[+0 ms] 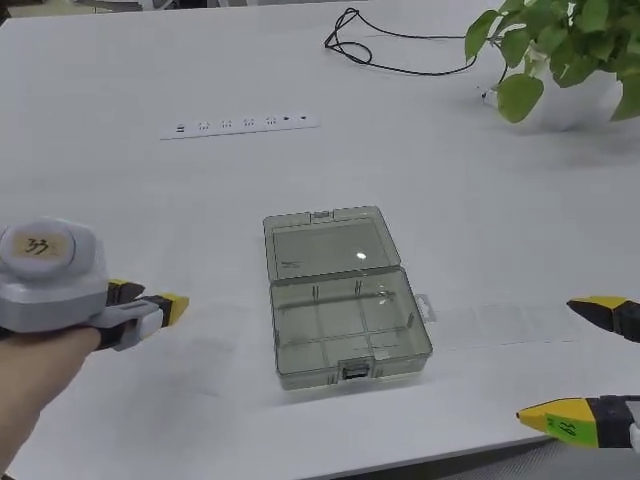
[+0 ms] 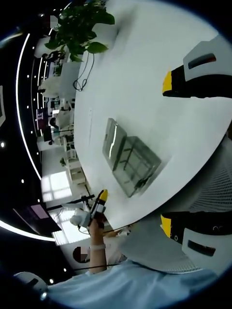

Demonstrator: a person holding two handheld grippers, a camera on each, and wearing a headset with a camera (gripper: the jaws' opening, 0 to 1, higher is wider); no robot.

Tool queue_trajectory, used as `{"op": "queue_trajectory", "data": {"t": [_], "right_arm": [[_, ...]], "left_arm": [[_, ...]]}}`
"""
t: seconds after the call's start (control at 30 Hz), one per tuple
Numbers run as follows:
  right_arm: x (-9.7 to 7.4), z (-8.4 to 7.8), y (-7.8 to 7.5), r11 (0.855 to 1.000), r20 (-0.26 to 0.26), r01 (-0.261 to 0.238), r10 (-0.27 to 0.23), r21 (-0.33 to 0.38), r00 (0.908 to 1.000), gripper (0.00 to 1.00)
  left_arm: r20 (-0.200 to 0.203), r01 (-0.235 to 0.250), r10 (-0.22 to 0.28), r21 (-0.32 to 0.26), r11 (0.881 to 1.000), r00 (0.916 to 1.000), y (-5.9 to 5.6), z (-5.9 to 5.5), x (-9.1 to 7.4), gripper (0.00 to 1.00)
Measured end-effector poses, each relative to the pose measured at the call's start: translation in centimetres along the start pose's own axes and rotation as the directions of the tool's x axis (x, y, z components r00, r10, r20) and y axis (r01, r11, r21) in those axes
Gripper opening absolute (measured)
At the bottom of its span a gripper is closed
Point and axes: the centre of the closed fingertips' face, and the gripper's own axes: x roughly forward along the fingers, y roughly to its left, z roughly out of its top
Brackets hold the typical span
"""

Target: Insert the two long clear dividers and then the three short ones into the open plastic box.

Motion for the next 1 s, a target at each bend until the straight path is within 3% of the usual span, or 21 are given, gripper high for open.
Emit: {"op": "queue_trajectory", "data": {"t": [0.3, 0.6, 0.67, 0.7, 0.73, 0.9, 1.0], "right_arm": [[0.4, 1.0, -0.3, 0.999, 0.038, 0.013, -0.014, 0.033, 0.9992, 0.96], [1.7, 3.4, -0.3, 0.995, 0.109, 0.002, -0.013, 0.099, 0.9940, 0.87], [2.0, 4.3, -0.3, 0.994, 0.138, 0.003, -0.018, 0.112, 0.9903, 0.83], [2.3, 4.6, -0.3, 0.992, 0.141, 0.003, -0.021, 0.130, 0.9897, 0.81], [2.5, 4.9, -0.3, 0.989, 0.150, 0.001, -0.023, 0.145, 0.9884, 0.80], [4.1, 6.9, 0.3, 0.980, 0.202, -0.033, -0.007, 0.195, 0.9794, 0.75], [5.3, 7.6, 1.0, 0.975, 0.204, -0.055, 0.010, 0.213, 0.9789, 0.71]], "left_arm": [[0.086, 0.045, -0.046, 0.008, 0.999, 0.9952, -2.6, 3.1, 0.5, 0.31], [0.169, 0.079, -0.086, 0.052, 0.996, 0.9817, -5.7, 5.5, 0.4, 0.31], [0.187, 0.089, -0.099, 0.057, 0.994, 0.9775, -6.5, 5.9, 0.3, 0.31], [0.231, 0.113, -0.131, 0.086, 0.990, 0.9642, -7.3, 6.8, 0.2, 0.30], [0.204, 0.093, -0.105, 0.071, 0.993, 0.9733, -7.1, 6.3, 0.0, 0.30], [0.225, 0.117, -0.132, 0.083, 0.990, 0.9652, -8.5, 6.7, -0.2, 0.30], [0.238, 0.130, -0.148, 0.090, 0.987, 0.9599, -9.4, 6.9, -0.4, 0.30]]}}
